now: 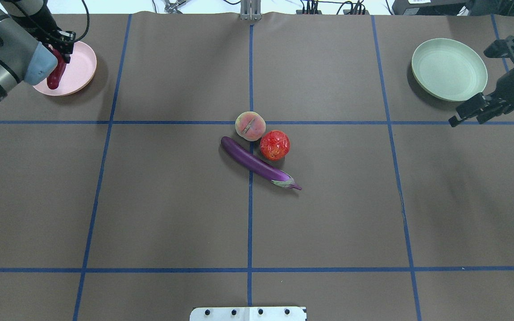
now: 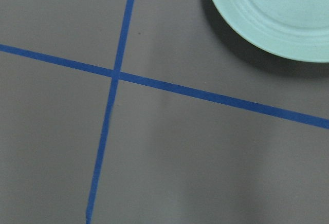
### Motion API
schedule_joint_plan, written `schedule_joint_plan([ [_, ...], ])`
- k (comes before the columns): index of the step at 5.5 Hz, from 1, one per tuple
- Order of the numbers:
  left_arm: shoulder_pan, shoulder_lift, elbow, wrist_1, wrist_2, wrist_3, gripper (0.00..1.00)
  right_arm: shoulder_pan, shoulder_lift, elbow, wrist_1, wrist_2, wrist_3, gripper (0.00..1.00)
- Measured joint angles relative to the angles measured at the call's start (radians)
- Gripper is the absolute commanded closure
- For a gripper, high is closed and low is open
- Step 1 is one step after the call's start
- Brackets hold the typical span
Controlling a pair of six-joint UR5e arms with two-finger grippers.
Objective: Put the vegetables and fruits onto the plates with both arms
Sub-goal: 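Carry the chili pepper with the left gripper onto the pink plate, then release the chili on the pink plate while the right gripper grasps the pomegranate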
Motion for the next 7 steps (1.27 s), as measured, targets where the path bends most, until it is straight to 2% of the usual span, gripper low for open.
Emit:
schedule_joint_plan([
  [2,-0.009,-0.025,0.167,-0.089,0.042,-0.114,0.89,-0.165,0.158,0.027,0.002,-0.069,0.335,0.0],
  [3,-0.007,-0.067,0.259,-0.158,0.041,-0.192,0.13,-0.248,0.21,0.058,0.003,-0.132,0.474,0.0],
  [4,-0.007,-0.096,0.306,-0.191,0.038,-0.243,0.0,-0.309,0.249,0.075,0.002,-0.188,0.552,0.0],
  [7,-0.013,-0.126,0.301,-0.204,0.01,-0.307,0.0,-0.438,0.376,0.013,0.001,-0.387,0.707,0.0],
])
